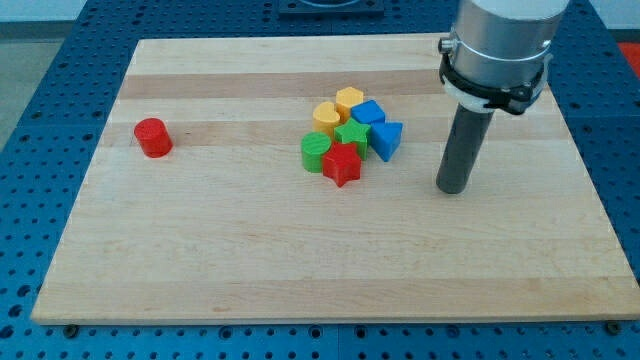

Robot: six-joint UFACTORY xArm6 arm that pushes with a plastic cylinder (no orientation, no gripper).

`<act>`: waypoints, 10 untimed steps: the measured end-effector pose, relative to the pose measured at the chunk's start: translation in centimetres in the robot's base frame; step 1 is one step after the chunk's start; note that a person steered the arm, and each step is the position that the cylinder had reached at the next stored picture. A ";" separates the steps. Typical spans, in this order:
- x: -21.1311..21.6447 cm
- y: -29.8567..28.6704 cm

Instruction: Separate the red star and green circle from group of blocks

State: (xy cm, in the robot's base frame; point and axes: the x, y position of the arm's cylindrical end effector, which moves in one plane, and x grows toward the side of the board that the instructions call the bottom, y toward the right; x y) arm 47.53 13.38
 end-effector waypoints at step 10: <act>-4.0 -12.9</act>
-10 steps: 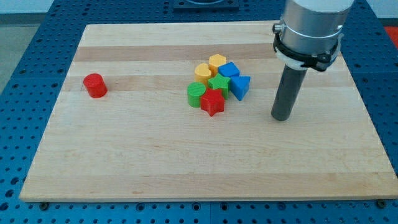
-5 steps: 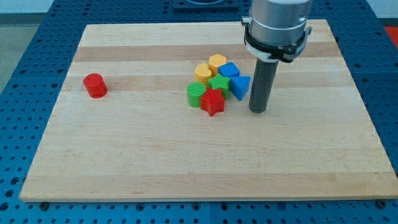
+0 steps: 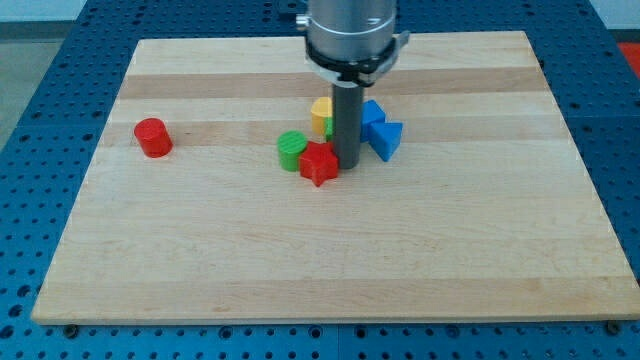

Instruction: Separate the red star and green circle from group of blocks

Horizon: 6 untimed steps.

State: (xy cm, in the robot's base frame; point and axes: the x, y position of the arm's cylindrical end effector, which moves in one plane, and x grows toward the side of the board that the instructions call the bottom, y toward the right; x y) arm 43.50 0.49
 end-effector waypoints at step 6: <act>-5.9 -1.2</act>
